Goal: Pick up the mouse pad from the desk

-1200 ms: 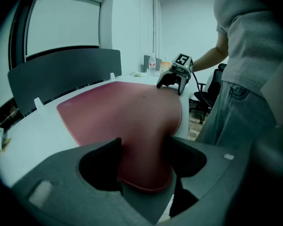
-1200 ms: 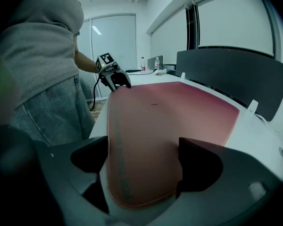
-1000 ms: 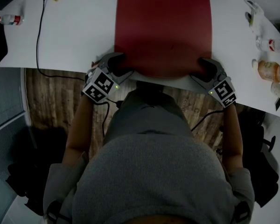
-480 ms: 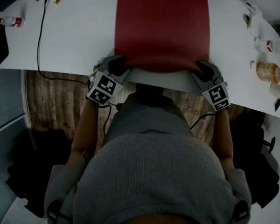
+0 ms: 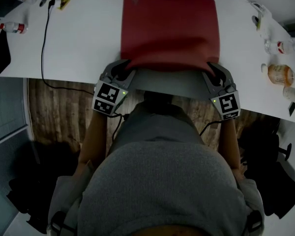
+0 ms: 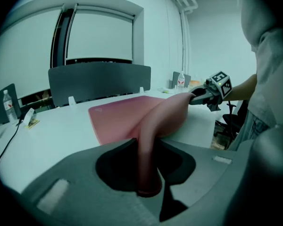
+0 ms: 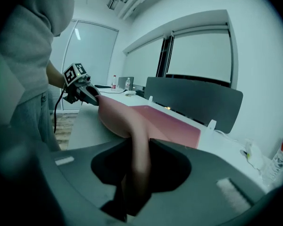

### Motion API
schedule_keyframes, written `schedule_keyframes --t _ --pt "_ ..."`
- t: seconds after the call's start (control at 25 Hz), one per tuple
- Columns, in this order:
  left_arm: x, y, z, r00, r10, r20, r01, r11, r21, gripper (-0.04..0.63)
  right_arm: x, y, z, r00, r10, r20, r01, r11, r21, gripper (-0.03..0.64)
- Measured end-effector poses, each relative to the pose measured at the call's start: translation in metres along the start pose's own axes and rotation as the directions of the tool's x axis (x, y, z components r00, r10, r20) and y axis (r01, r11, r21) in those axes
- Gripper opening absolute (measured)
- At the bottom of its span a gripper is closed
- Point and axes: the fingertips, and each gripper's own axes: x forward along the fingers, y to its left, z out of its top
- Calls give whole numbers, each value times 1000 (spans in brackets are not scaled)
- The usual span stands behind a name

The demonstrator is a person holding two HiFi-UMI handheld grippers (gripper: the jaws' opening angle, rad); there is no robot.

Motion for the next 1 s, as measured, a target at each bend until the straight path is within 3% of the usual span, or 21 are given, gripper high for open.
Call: schedule_keyframes --t 0.24,0.52,1.0 --pt "-14 16 44 989 53 140 -40 994 -98 70 -1 -19 43 990 -79 116 73 995 61 60" --pt "-22 35 98 957 66 284 -3 977 -215 48 -5 -47 78 961 -202 190 171 971 169 48" --pt "-48 61 178 878 143 457 -39 972 -231 44 -22 -78 150 887 -312 340 243 942 231 44"
